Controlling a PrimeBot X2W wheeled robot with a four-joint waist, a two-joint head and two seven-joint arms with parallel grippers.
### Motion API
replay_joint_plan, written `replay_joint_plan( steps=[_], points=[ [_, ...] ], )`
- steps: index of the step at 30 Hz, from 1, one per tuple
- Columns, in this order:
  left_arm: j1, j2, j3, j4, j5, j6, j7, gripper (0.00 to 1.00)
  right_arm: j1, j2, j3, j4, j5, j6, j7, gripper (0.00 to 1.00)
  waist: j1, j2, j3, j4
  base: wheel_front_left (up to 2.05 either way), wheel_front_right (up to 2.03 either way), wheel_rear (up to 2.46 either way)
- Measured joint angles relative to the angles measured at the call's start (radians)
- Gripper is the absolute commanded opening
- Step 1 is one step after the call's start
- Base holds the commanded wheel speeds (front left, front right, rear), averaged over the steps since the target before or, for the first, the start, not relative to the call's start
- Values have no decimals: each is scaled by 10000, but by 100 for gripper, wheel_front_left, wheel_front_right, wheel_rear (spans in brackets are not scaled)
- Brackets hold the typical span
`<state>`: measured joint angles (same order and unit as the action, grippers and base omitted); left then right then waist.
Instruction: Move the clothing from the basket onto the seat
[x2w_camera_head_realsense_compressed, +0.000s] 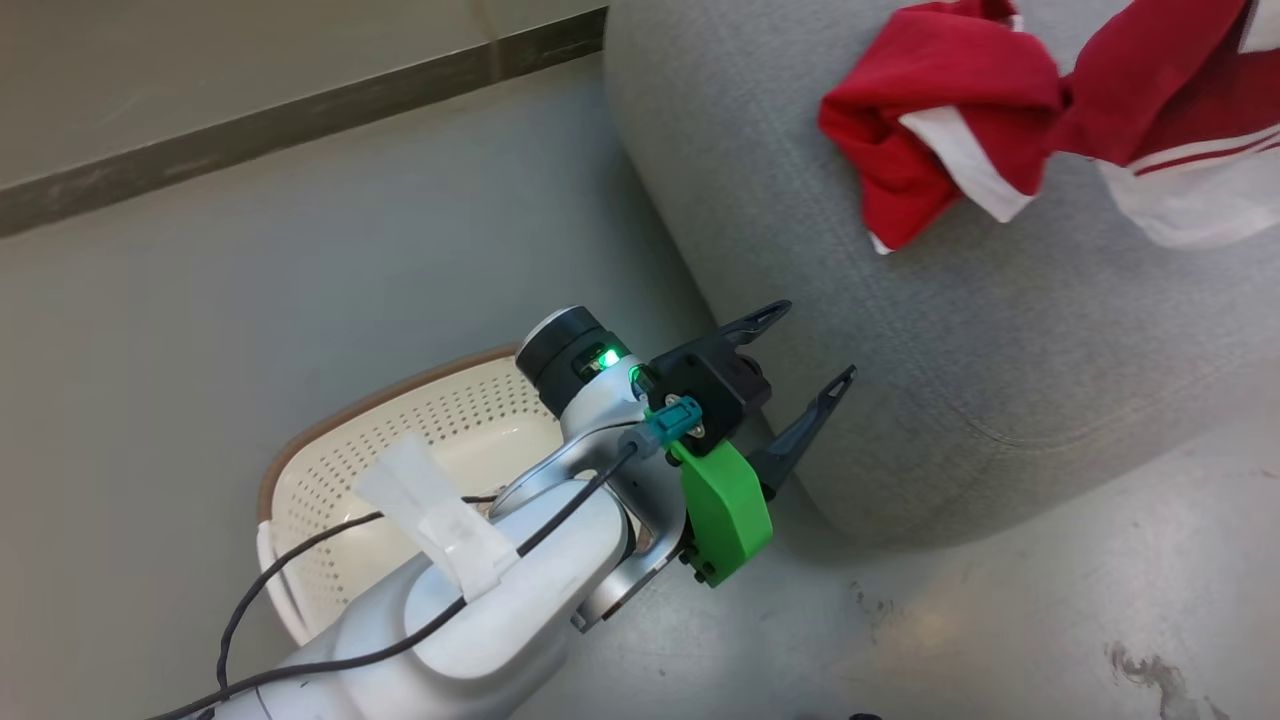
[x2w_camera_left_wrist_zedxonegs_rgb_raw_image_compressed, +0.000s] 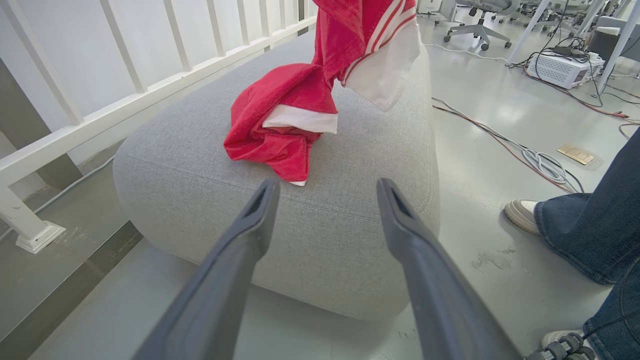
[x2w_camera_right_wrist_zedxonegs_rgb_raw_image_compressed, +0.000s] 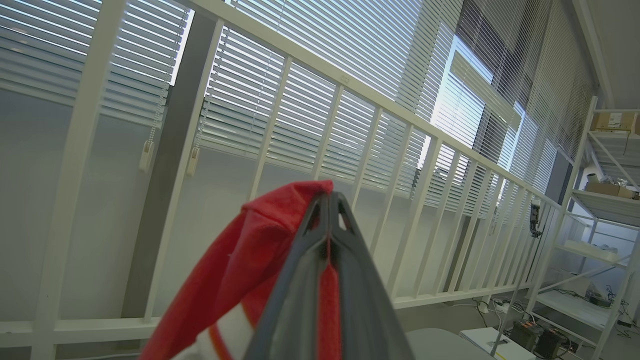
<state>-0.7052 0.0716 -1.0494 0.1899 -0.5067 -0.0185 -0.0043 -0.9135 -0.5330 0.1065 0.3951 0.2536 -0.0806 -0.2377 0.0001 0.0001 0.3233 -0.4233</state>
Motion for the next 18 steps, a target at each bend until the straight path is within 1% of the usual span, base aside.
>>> replay_joint_plan(
  steps=[5, 12, 18],
  points=[
    [-162, -19, -192, -10, 197, -153, 10, 100, -650, -203, -173, 560, -79, -8, 54, 0, 0, 0, 221, 586, 0, 0, 0],
    [-249, -40, -240, -111, 197, -169, 38, 100, -1490, -604, -345, 1009, -142, -15, 54, 0, 0, 0, 417, 1354, 0, 0, 0],
    [-414, -59, -234, -307, 207, -163, 132, 100, -1692, -600, -362, 1584, -153, -15, 54, 0, 0, 0, 685, 1698, 0, 0, 0]
  ],
)
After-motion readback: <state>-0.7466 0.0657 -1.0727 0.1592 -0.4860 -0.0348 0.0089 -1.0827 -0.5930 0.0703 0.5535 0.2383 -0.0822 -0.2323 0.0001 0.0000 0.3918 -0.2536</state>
